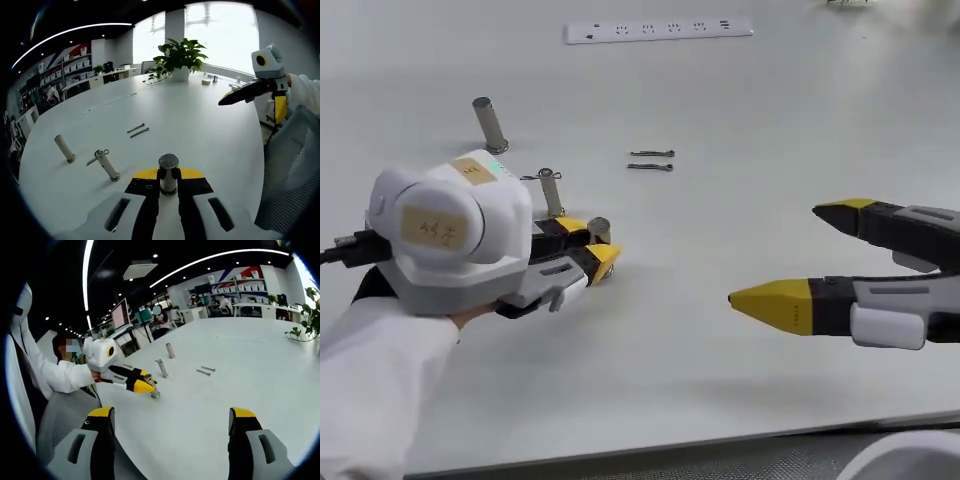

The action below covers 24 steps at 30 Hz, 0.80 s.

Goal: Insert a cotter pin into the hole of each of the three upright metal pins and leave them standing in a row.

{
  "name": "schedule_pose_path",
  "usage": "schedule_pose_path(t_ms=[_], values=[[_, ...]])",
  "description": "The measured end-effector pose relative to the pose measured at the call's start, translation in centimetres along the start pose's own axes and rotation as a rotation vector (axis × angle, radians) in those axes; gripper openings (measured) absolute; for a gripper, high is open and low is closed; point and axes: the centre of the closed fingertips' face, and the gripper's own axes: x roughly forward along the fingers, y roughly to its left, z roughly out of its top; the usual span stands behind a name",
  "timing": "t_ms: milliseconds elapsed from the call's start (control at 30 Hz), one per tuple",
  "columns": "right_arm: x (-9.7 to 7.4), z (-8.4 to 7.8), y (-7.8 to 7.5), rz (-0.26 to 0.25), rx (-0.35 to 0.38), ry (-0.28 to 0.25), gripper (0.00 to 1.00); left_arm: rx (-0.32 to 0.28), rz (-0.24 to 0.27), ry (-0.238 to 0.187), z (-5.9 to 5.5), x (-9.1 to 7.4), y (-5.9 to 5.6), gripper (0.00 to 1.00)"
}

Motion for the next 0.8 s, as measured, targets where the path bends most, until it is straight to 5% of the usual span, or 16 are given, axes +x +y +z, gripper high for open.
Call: schedule_pose_path(t_ms=[800], values=[[0.1, -1.1, 0.0, 0.003, 0.003, 0.037, 0.91, -0.013, -0.019, -0.013, -0.6, 0.4, -0.6, 0.10]])
